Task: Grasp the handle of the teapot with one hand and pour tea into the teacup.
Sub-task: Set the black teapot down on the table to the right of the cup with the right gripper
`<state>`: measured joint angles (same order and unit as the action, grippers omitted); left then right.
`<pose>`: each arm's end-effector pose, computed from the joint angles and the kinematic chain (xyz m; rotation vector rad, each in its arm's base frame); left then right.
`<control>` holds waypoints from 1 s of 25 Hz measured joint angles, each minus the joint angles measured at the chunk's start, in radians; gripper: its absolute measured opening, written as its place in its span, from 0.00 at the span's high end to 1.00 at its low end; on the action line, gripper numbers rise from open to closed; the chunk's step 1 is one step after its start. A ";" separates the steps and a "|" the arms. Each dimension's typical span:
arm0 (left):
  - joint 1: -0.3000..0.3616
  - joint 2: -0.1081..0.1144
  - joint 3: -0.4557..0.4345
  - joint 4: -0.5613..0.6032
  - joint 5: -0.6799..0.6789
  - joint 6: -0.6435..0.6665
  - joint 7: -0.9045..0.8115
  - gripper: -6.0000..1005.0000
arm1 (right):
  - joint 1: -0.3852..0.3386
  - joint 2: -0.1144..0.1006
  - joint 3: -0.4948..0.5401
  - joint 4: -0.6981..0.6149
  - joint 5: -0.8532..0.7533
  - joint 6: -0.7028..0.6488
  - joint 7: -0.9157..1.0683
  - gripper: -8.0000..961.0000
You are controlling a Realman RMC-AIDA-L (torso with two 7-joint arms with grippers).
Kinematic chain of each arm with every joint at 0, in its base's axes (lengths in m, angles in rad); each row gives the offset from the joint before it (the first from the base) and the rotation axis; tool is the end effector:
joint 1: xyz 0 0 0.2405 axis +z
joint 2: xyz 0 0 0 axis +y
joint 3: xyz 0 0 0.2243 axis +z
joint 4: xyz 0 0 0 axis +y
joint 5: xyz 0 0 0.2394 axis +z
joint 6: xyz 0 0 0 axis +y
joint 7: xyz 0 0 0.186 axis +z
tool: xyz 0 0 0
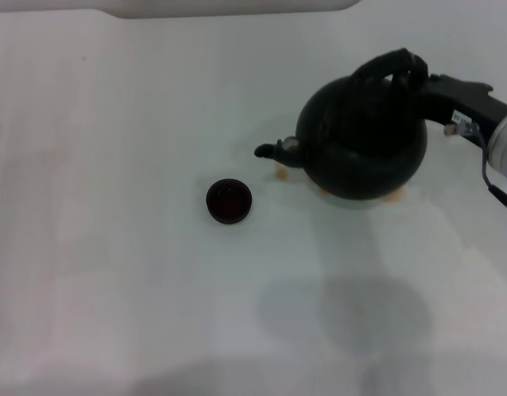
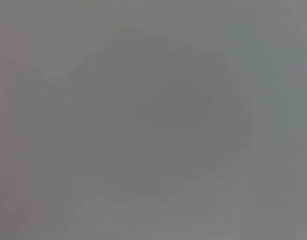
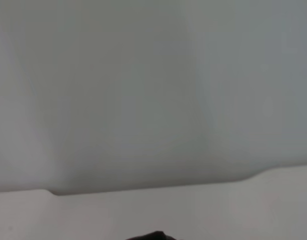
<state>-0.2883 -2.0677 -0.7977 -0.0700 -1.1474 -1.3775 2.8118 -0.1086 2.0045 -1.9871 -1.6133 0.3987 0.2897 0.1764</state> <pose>-0.3882 0.3066 0.0522 -1.2133 -0.6599 -0.7774 0.1924 0.3564 -0.0379 -1.8835 1.1063 0.4960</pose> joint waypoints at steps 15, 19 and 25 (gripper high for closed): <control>0.000 0.002 0.000 -0.001 0.000 0.000 0.000 0.11 | -0.009 -0.006 0.002 0.111 0.145 -0.076 -0.048 0.78; 0.000 0.002 0.000 -0.001 0.000 -0.001 0.000 0.11 | -0.017 -0.006 0.010 0.117 0.151 -0.087 -0.050 0.78; 0.000 0.002 0.000 -0.001 0.000 -0.001 0.000 0.11 | -0.023 -0.006 0.011 0.127 0.153 -0.101 -0.053 0.78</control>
<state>-0.2884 -2.0662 -0.7977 -0.0705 -1.1474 -1.3788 2.8118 -0.1317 1.9988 -1.9757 -1.4867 0.5518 0.1882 0.1234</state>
